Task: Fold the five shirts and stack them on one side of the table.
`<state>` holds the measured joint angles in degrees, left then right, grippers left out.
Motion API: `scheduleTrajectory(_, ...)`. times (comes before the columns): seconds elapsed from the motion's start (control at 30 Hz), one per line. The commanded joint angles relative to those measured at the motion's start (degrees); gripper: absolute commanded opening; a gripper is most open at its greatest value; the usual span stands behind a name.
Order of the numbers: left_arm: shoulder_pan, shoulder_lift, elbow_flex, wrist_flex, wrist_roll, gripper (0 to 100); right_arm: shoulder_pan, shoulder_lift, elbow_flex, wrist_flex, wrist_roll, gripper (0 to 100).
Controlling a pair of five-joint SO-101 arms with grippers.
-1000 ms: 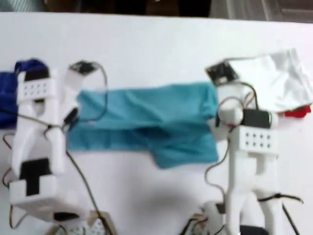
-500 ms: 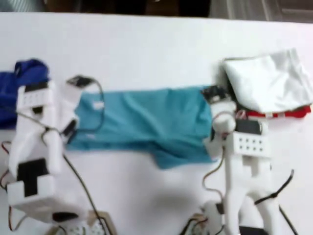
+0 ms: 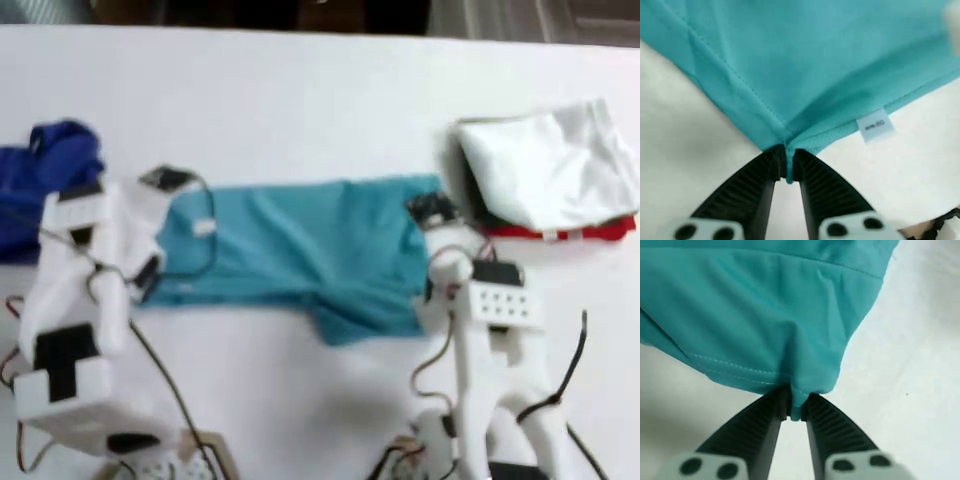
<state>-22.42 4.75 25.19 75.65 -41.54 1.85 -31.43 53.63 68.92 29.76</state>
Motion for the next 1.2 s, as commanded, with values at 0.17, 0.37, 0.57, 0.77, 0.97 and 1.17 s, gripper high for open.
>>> scheduleTrajectory(0.17, -4.92, -2.81, -24.57, 13.27, 0.0, 16, 0.13, -2.15, -16.09, 9.89, -0.18, 18.7)
scheduleTrajectory(0.37, -3.96, -2.29, -40.22, 18.9, 0.79, 16, 0.22, -2.15, -32.62, 20.09, -0.18, 18.7)
scheduleTrajectory(0.57, 5.63, 2.73, -36.18, 15.21, 11.34, 2, -2.15, 3.74, -35.69, 7.87, -9.05, 4.1)
scheduleTrajectory(0.77, 11.25, 17.32, -40.48, 10.46, 21.1, 3, -9.8, 24.66, -41.32, -1.45, -9.58, 2.0)
scheduleTrajectory(0.97, 6.68, 32.97, -52.97, 10.2, 24.97, 3, -10.68, 44.44, -53.71, -1.54, -9.58, 2.1)
scheduleTrajectory(1.17, 2.29, 45.27, -68.44, 13.8, 24.79, 3, -10.33, 59.74, -63.91, -0.92, -9.49, 2.1)
